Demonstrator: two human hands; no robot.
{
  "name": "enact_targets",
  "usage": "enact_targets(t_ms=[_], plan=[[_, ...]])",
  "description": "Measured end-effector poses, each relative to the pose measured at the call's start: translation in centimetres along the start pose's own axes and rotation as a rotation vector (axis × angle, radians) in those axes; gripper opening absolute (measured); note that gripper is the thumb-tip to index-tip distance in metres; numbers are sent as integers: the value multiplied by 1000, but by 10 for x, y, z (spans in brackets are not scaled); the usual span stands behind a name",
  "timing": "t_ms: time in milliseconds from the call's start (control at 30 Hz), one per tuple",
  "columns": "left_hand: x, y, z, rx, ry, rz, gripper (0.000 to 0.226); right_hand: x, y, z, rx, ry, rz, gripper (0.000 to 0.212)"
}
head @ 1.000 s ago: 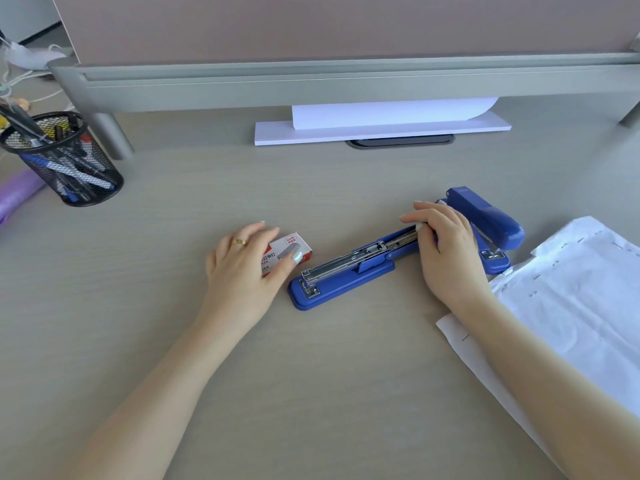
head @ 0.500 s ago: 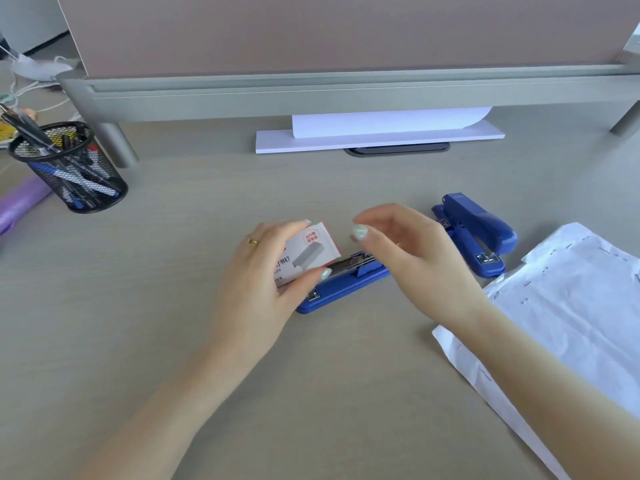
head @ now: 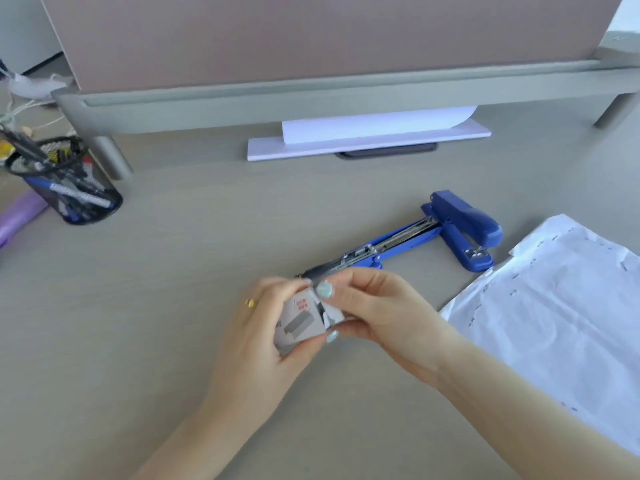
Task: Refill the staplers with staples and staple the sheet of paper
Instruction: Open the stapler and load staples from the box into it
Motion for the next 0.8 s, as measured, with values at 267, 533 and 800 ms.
enact_targets(t_ms=[267, 533, 800], plan=[[-5, -8, 2, 52, -8, 3, 46, 6, 4, 4, 40, 356, 339, 29], [-1, -7, 2, 4, 47, 3, 39, 17, 7, -2, 65, 415, 261, 22], [3, -4, 2, 20, 35, 95, 42, 10, 4, 4, -41, 399, 142, 15]])
Point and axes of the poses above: each hand's wrist, its own z-axis away from the middle knuckle, its own y-axis out of the back of the hand, x = y × z, the point moved 1 cm from there along -z, towards the middle knuckle, and after that the axes turned 8 degrees about -y, right-handed, at the moved point
